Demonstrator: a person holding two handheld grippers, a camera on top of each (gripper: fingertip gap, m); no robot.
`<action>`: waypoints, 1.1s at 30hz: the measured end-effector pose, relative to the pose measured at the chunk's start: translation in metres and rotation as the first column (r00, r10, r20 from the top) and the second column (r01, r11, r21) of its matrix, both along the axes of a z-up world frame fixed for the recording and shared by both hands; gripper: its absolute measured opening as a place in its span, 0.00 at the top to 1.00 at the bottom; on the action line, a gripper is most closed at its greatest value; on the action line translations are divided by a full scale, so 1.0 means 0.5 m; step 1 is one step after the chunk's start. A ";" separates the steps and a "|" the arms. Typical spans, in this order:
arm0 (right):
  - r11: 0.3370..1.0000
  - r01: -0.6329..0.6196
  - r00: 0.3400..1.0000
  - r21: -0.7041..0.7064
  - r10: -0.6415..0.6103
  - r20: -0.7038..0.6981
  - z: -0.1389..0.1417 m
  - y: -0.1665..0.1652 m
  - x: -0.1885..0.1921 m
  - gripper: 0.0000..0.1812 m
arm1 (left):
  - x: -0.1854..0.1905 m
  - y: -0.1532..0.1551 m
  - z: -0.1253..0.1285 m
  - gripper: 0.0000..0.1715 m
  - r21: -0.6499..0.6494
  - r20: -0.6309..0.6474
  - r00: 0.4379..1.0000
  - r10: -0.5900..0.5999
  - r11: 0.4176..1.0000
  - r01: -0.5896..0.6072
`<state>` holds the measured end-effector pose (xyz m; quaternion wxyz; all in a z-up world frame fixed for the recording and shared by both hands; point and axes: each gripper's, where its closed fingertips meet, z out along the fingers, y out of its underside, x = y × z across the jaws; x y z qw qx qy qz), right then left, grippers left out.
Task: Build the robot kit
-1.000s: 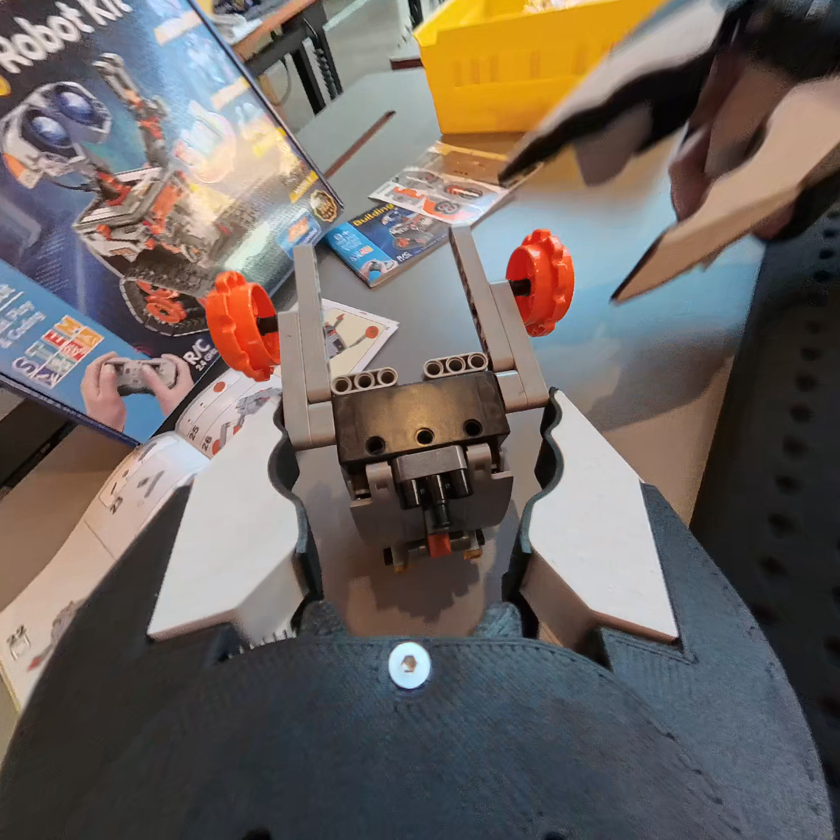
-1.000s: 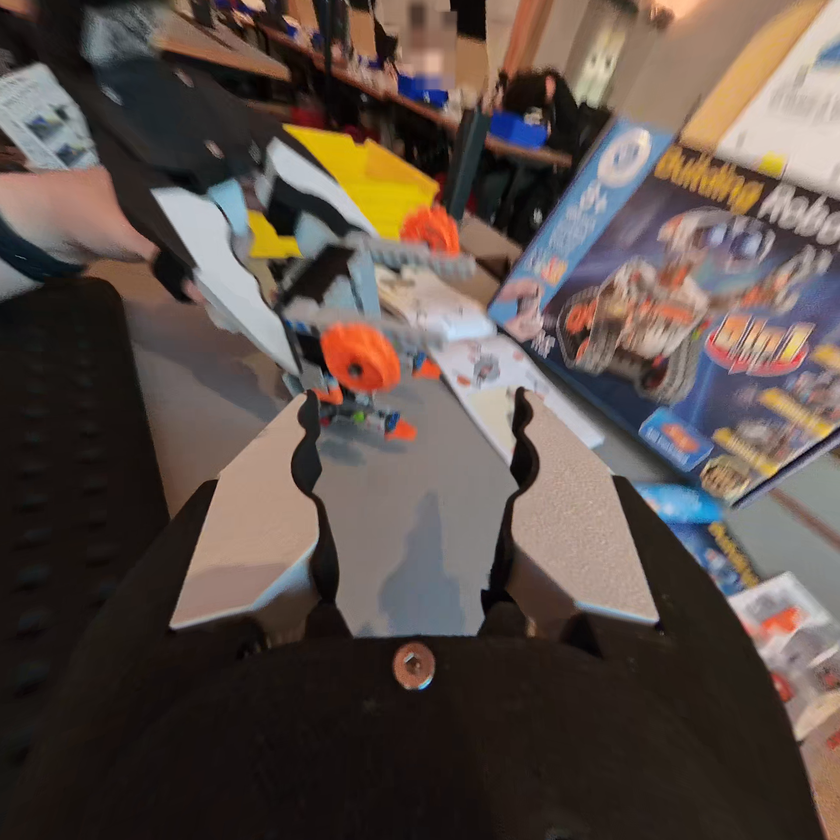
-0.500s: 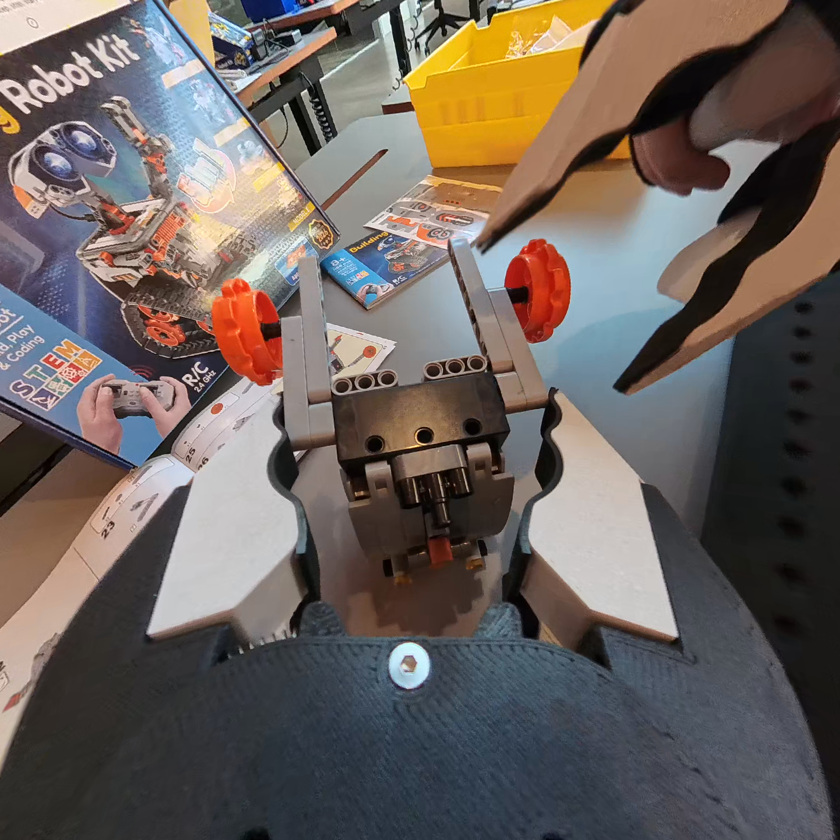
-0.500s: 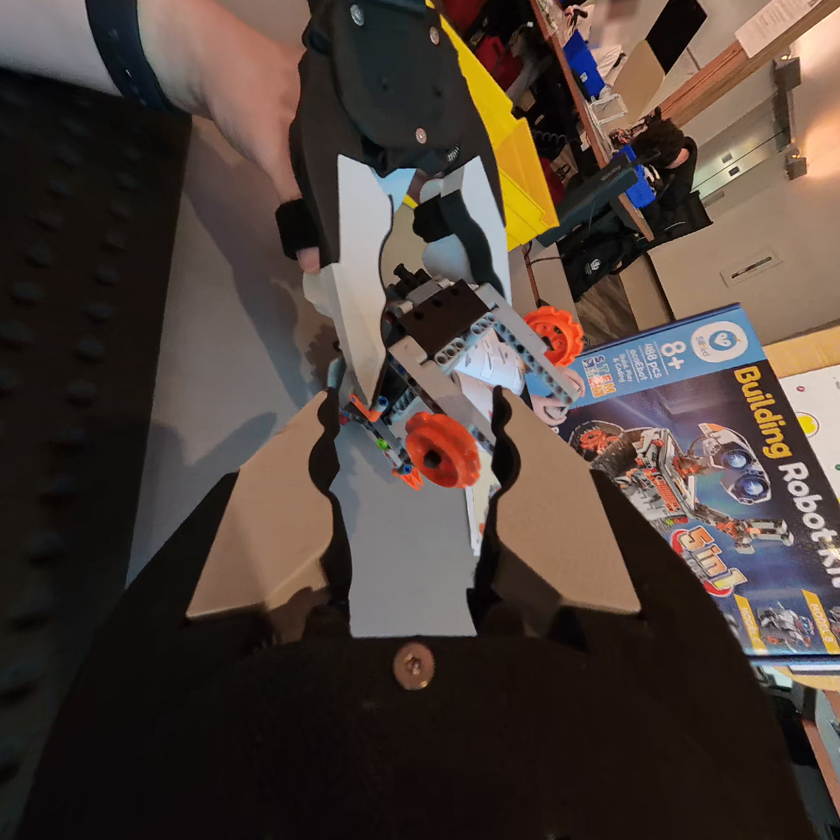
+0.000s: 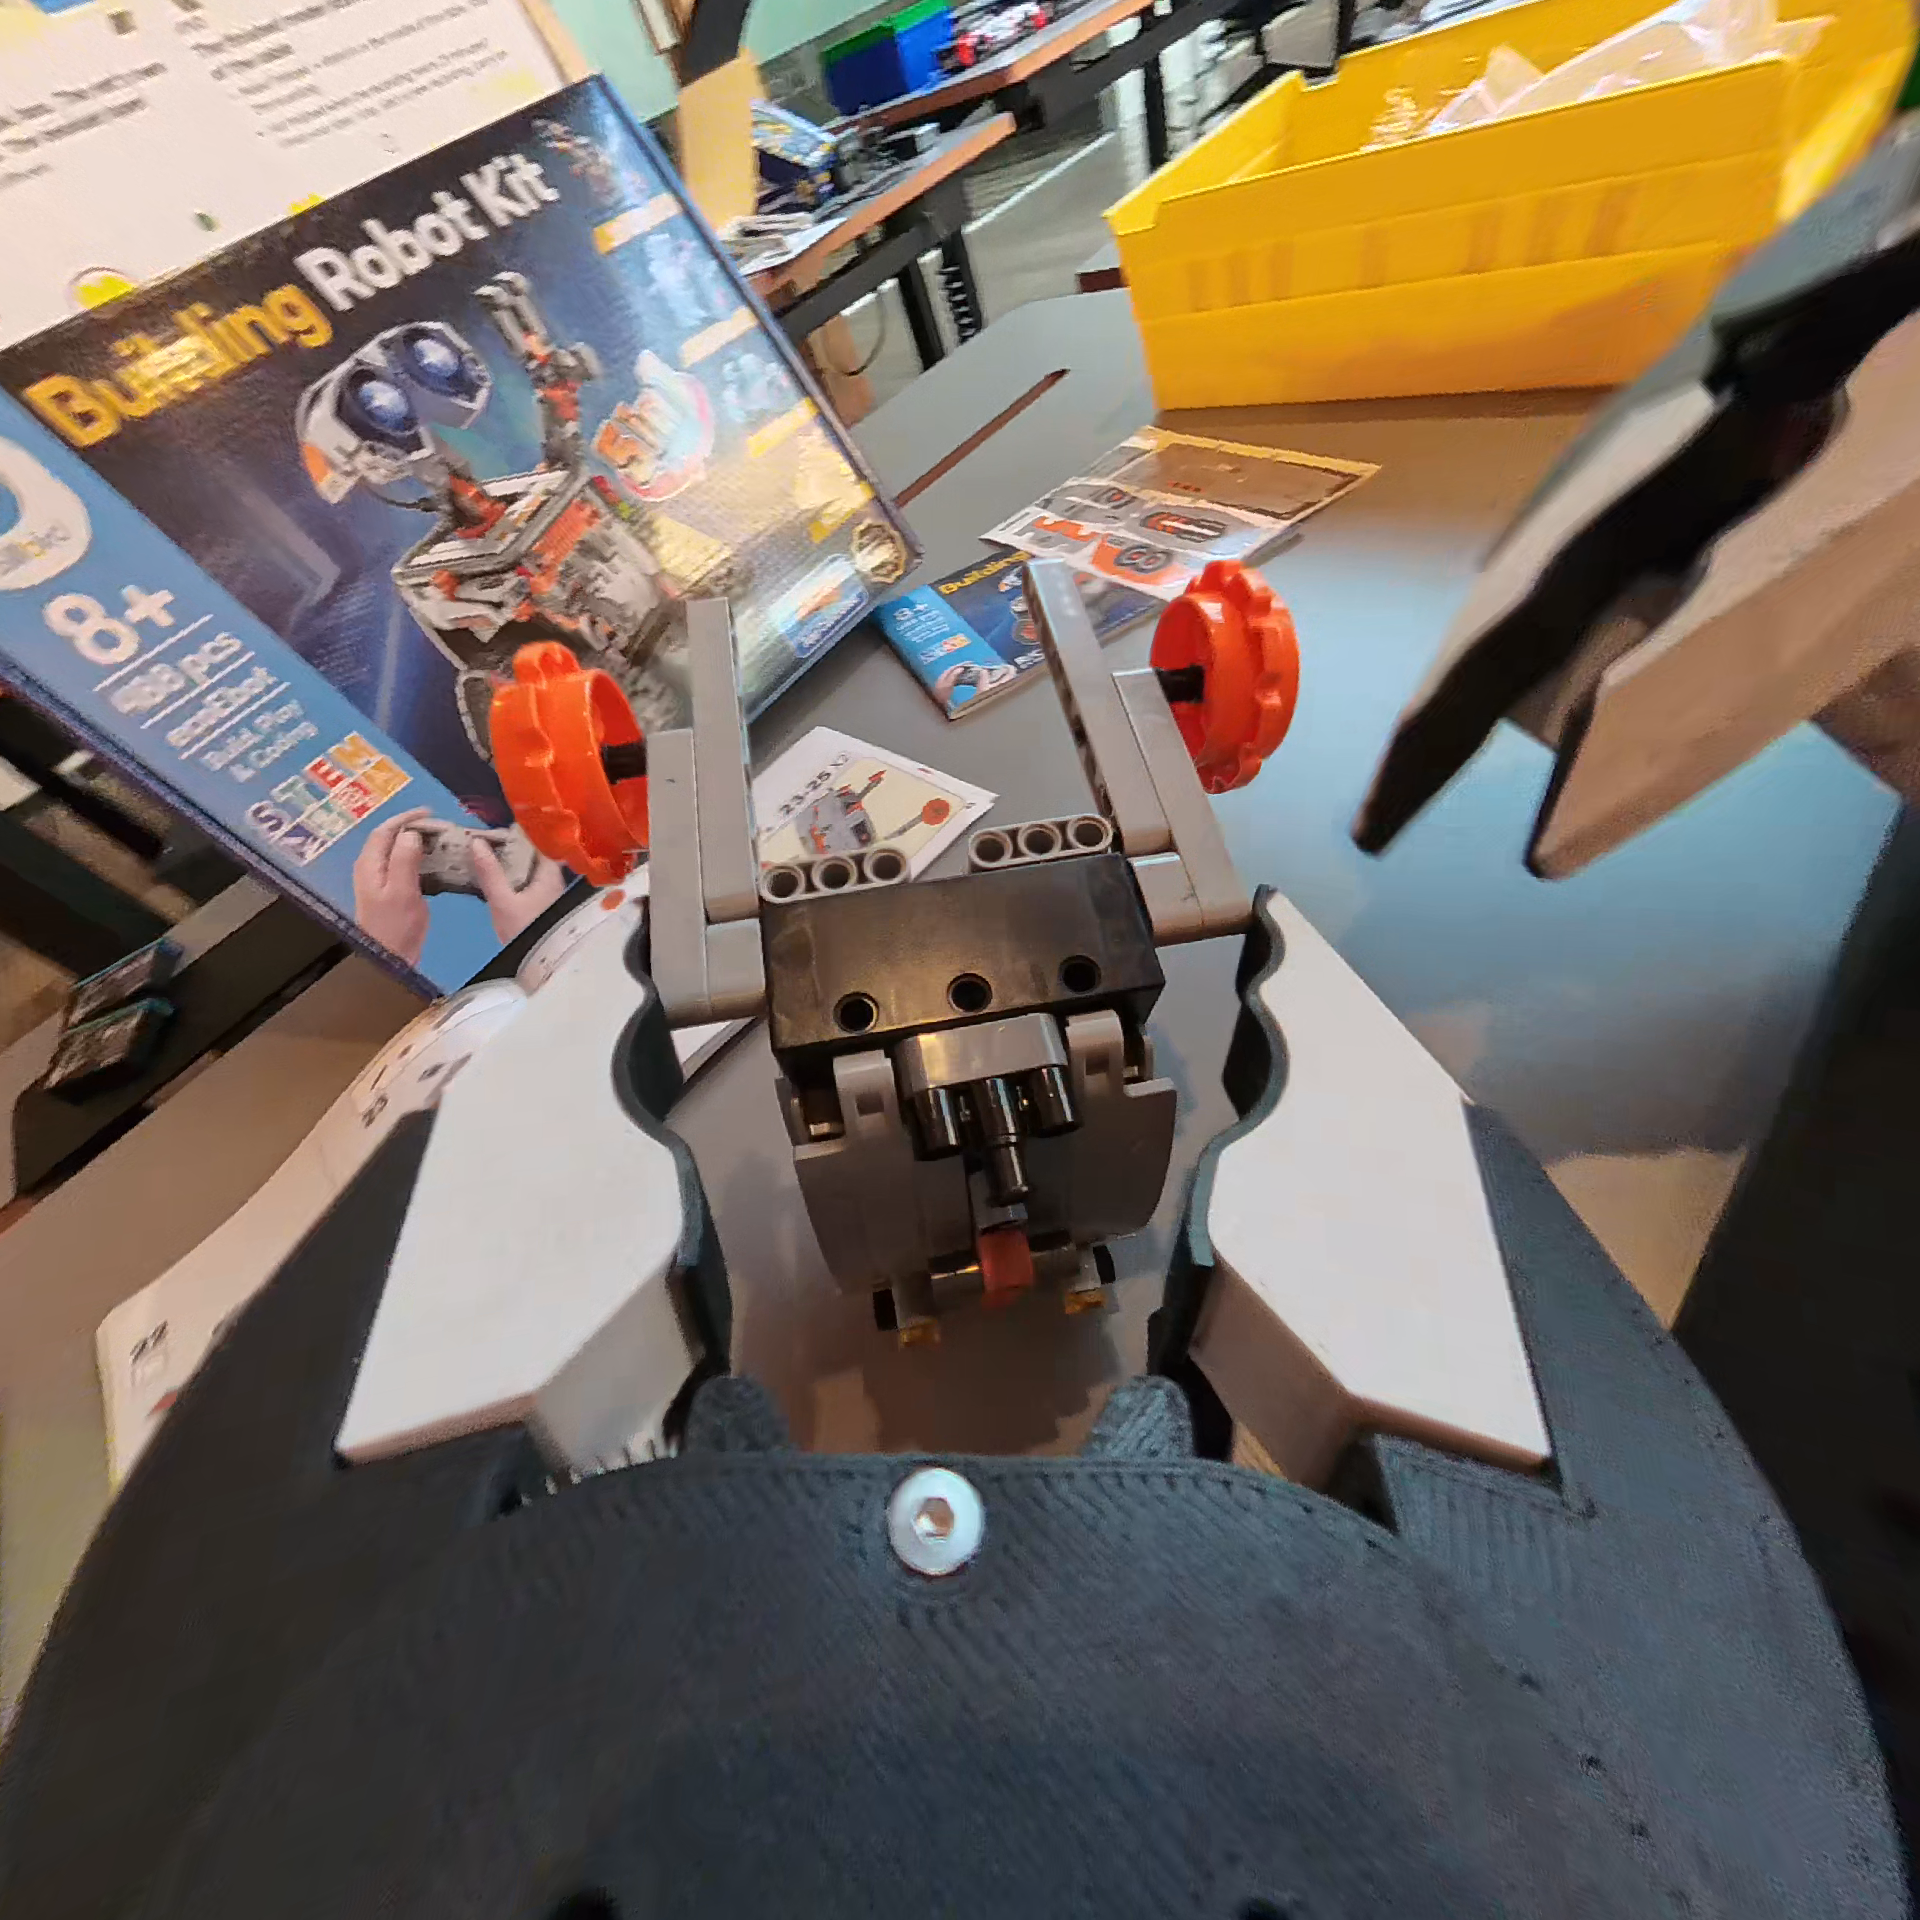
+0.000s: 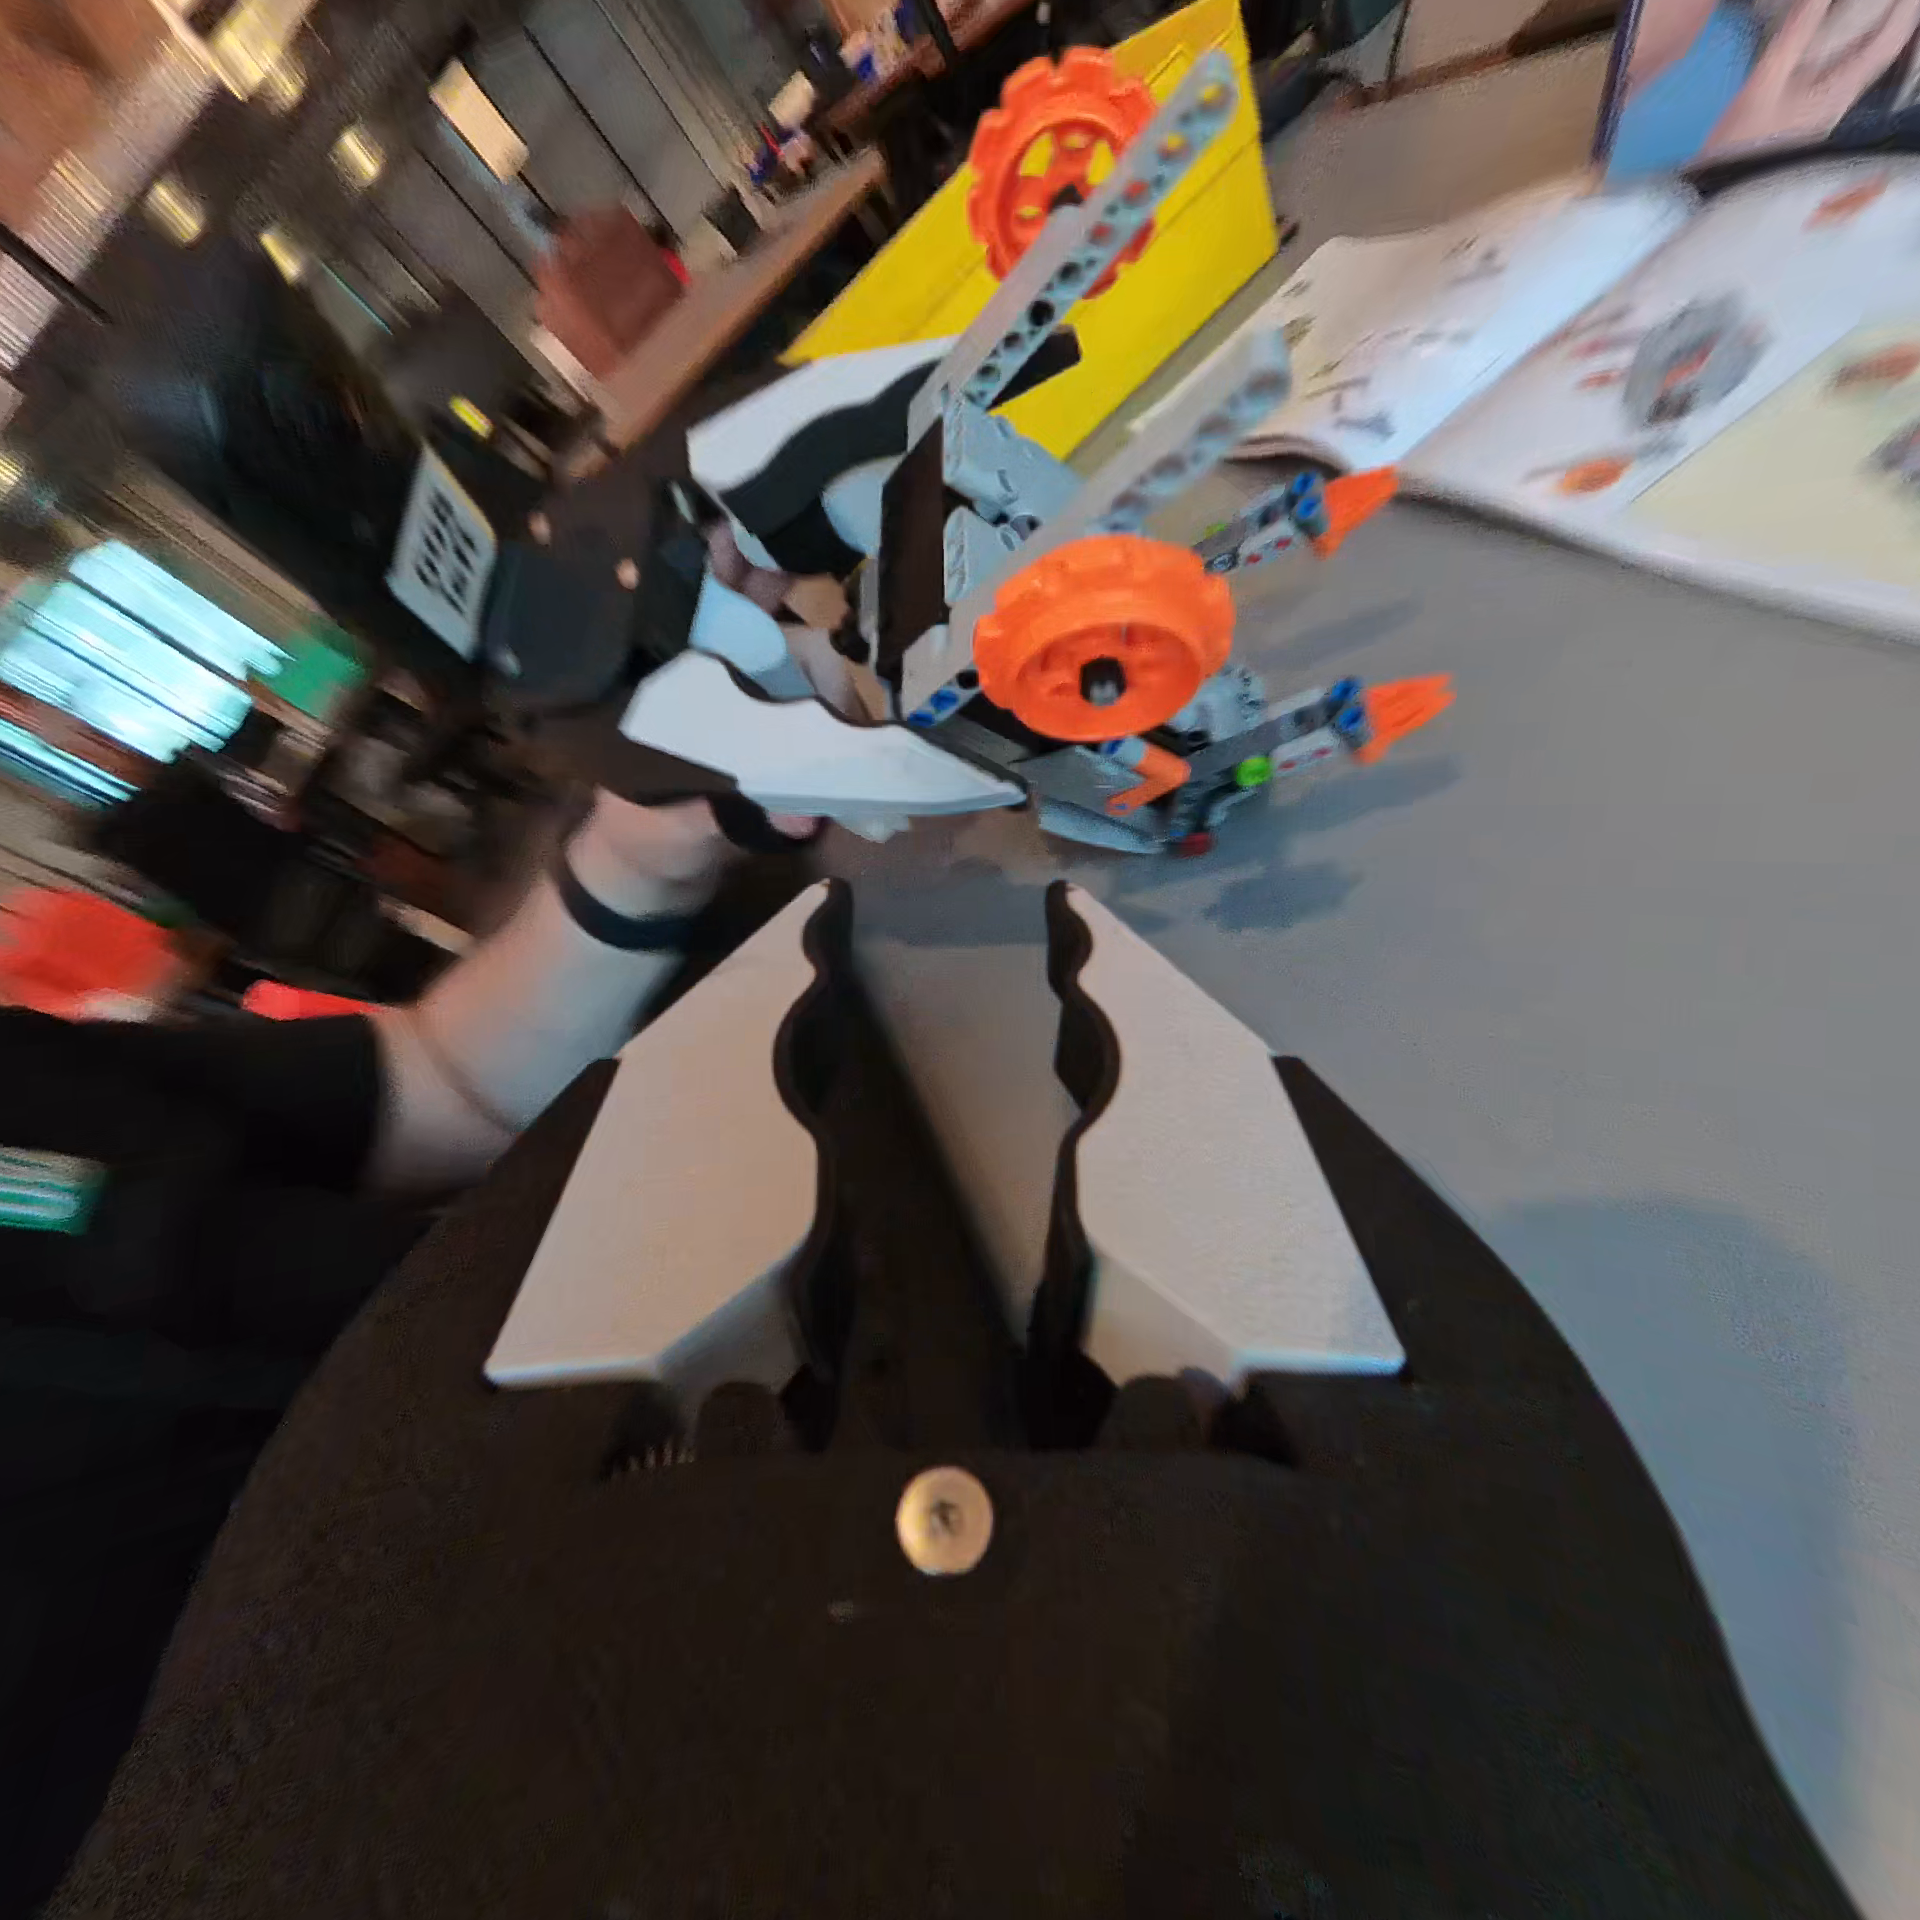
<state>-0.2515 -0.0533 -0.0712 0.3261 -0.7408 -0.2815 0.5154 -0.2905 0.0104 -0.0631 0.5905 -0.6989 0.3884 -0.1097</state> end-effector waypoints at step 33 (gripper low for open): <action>0.927 -0.365 0.905 -0.090 0.330 -0.269 -0.021 0.065 0.024 0.95 | -0.028 -0.080 -0.007 0.53 -0.166 0.292 0.946 -0.142 0.966 0.196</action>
